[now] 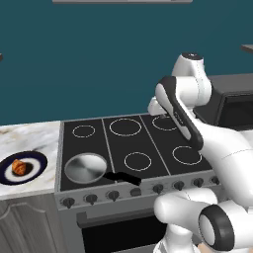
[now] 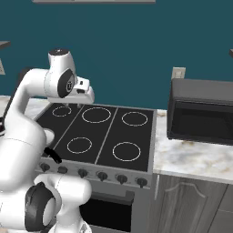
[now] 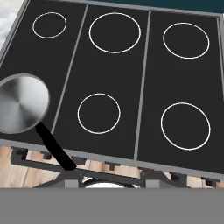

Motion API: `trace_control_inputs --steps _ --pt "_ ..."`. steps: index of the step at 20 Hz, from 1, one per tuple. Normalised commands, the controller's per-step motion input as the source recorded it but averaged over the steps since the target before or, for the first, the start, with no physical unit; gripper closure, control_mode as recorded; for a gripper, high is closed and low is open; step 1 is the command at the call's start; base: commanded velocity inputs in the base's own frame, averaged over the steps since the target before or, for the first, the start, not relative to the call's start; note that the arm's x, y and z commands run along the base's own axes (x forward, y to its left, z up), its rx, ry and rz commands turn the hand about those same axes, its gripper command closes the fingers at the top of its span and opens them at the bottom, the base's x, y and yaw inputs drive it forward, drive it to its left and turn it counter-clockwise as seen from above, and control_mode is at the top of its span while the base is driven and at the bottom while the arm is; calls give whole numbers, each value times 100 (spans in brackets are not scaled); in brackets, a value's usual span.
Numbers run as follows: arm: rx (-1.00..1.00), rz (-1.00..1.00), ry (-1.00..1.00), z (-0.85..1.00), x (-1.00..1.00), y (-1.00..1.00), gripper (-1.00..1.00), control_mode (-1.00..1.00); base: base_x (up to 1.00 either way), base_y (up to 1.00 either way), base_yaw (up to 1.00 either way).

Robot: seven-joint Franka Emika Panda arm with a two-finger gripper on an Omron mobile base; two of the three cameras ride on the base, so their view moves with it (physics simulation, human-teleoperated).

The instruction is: Pick the croissant and place it on the pan. Then turn on the stove to warm the croissant.

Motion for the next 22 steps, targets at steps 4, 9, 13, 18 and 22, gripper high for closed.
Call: trace_control_inputs --steps 4,9,13,18,22 --pt "0 0 0 0 -6 0 -100 -100 0 0 0" --pt "0 0 0 -8 -22 10 -100 -100 0 0 0" --pt "0 0 0 -10 -15 27 -100 -100 0 0 0" --pt "0 0 0 -4 -5 31 -100 -100 0 0 0" --pt "1 0 0 0 0 28 -100 -100 0 0 0"
